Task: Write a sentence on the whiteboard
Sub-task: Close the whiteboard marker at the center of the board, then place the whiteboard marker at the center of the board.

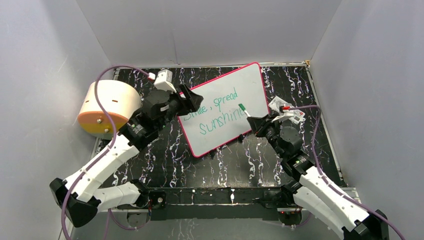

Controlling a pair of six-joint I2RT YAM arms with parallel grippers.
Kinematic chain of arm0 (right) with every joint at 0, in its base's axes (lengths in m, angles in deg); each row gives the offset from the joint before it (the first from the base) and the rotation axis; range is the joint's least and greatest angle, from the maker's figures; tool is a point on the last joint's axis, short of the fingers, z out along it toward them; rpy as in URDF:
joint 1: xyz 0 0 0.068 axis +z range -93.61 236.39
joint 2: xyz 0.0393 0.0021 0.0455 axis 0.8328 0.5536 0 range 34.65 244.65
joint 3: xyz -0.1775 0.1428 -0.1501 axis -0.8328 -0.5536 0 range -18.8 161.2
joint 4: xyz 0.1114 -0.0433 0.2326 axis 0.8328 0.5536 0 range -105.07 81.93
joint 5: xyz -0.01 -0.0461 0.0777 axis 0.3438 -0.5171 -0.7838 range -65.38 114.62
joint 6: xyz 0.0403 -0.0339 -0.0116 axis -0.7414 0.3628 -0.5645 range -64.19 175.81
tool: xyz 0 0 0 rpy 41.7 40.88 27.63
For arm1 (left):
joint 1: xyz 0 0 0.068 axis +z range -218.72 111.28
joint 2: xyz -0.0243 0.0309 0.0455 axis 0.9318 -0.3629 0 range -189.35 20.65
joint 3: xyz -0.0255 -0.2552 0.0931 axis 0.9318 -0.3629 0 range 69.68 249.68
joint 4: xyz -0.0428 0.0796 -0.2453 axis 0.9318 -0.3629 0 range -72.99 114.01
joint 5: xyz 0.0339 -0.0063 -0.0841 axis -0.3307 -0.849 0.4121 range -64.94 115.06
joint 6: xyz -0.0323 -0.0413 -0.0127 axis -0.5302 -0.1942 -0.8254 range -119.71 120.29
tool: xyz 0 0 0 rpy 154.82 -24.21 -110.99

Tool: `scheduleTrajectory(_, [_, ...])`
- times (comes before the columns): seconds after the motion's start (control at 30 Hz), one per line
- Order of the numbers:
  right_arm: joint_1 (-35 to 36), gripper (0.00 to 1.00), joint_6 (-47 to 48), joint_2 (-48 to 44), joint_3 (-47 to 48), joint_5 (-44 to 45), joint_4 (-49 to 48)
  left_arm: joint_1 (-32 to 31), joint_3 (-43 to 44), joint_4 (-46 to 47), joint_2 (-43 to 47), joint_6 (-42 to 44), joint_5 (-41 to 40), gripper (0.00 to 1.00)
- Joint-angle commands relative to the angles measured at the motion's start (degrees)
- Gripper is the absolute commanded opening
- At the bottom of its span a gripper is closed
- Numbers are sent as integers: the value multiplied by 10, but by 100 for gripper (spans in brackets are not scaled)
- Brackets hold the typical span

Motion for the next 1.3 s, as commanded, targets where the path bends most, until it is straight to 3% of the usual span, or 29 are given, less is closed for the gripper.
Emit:
scheduleTrajectory(0.0, [-1,0,1,-24,50,209,182,30,49,-101,24,86,-104,67])
scheduleTrajectory(0.17, [0,0,-54,-6,59,346,281,59,53,-128,42,106,-162,75])
scheduleTrajectory(0.37, [-2,0,-130,51,56,437,329,75,11,-131,79,132,-268,83])
scheduleTrajectory(0.83, [-13,2,-339,218,-2,488,301,95,-117,-60,185,225,-370,88])
scheduleTrajectory(1.07, [-14,34,-386,253,-40,447,283,106,-157,-59,245,242,-355,89])
scheduleTrajectory(1.27, [-13,57,-362,210,-44,430,308,109,-195,-64,323,247,-327,89])
